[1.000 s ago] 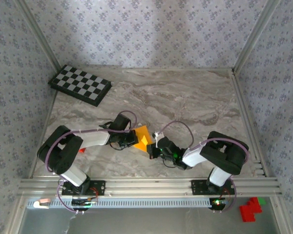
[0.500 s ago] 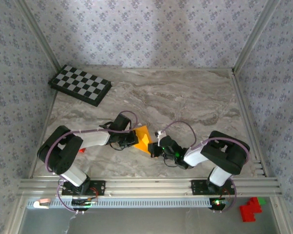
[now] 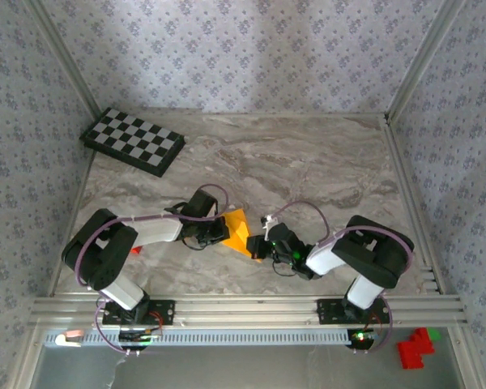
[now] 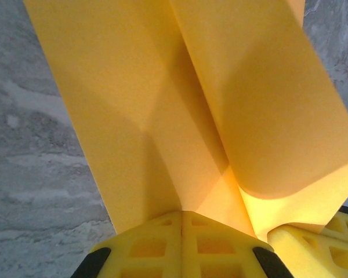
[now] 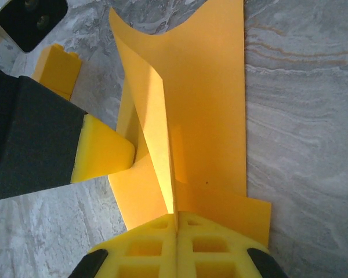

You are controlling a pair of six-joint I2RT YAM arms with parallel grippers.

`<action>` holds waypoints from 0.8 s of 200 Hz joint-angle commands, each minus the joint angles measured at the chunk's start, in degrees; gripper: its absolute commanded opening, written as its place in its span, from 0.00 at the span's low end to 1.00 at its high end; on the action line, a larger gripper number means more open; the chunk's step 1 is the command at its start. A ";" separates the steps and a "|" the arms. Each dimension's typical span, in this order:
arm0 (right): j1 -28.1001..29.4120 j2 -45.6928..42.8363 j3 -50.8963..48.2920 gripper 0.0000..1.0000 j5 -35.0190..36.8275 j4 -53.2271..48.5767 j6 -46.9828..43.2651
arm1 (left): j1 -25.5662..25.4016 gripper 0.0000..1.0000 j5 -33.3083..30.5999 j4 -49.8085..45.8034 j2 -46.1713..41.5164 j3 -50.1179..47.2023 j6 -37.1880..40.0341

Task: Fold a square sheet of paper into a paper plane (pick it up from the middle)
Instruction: Perform the fourth fold on the wing at the bottom-center of the table.

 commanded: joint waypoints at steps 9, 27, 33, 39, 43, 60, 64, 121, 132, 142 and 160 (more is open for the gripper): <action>-0.64 2.86 -0.94 0.00 -2.46 4.29 5.10 | -0.01 0.01 -2.61 -2.66 1.08 -0.33 1.10; -0.85 4.17 -1.08 0.00 -3.09 5.65 6.80 | 0.00 0.01 -2.61 -2.92 1.06 -0.25 1.19; -0.96 4.69 -1.27 0.00 -3.19 6.44 7.33 | 0.04 0.01 -2.59 -3.01 1.03 -0.23 1.19; -1.11 5.11 -1.40 0.00 -3.27 7.00 7.97 | 0.01 0.01 -2.59 -3.02 0.97 -0.25 1.19; -1.21 5.41 -1.53 0.00 -3.40 7.35 8.45 | 0.03 0.01 -2.59 -3.01 0.89 -0.25 1.19; -1.33 6.24 -1.64 0.00 -3.46 7.80 9.38 | 0.07 0.01 -2.59 -3.17 0.64 -0.25 1.21; -1.34 6.39 -1.62 0.00 -3.37 7.79 9.48 | 0.03 0.01 -2.63 -3.23 0.56 -0.25 1.27; -1.20 4.55 -1.49 0.00 -2.84 3.94 8.63 | 0.60 0.02 -5.10 -7.13 -2.34 1.02 2.99; -1.22 3.96 -1.49 0.00 -2.68 2.88 8.24 | 0.94 0.03 -5.66 -7.87 -3.16 1.28 3.43; -1.16 3.60 -1.46 0.00 -2.60 1.99 7.92 | 1.20 0.05 -5.86 -8.54 -3.67 1.72 3.90; -1.18 3.73 -1.32 0.00 -2.70 1.29 7.89 | 1.63 0.06 -5.81 -9.28 -4.53 2.45 4.50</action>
